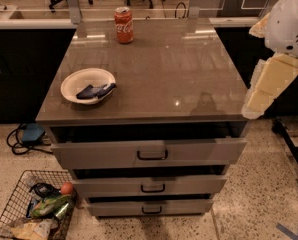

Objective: Pick rxbar blueberry from paper bowl and place on counter

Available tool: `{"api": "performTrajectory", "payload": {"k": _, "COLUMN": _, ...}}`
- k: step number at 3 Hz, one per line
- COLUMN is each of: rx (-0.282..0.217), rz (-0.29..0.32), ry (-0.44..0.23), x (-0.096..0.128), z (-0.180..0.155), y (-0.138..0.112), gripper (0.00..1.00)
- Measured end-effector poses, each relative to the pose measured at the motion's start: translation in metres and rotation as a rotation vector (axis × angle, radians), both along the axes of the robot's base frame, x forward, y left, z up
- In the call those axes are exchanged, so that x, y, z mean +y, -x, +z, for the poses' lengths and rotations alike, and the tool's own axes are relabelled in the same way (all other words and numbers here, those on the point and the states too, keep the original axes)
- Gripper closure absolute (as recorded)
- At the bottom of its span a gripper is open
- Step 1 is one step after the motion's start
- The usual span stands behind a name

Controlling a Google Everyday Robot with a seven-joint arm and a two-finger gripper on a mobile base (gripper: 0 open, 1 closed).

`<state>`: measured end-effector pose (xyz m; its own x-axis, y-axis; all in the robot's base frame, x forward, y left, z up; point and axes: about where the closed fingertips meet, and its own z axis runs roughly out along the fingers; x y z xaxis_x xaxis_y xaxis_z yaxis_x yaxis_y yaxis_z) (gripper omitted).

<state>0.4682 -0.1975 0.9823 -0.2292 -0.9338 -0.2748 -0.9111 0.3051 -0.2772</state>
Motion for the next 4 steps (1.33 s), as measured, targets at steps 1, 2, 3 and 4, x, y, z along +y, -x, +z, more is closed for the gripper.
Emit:
{"api": "performTrajectory", "payload": {"k": 1, "rx": -0.017, "rz": -0.087, "ry": -0.124, "x": 0.023, "z": -0.015, "y": -0.036, "gripper": 0.00}}
{"api": "performTrajectory", "payload": {"k": 2, "rx": -0.064, "rz": -0.167, "ry": -0.213, "x": 0.038, "z": -0.025, "y": -0.063, "gripper": 0.00}}
{"api": "performTrajectory", "payload": {"k": 3, "rx": -0.140, "rz": -0.221, "ry": -0.298, "x": 0.056, "z": -0.032, "y": -0.093, "gripper": 0.00}}
{"api": "performTrajectory", "payload": {"k": 4, "rx": -0.208, "rz": -0.271, "ry": -0.378, "x": 0.075, "z": -0.036, "y": -0.116, "gripper": 0.00}}
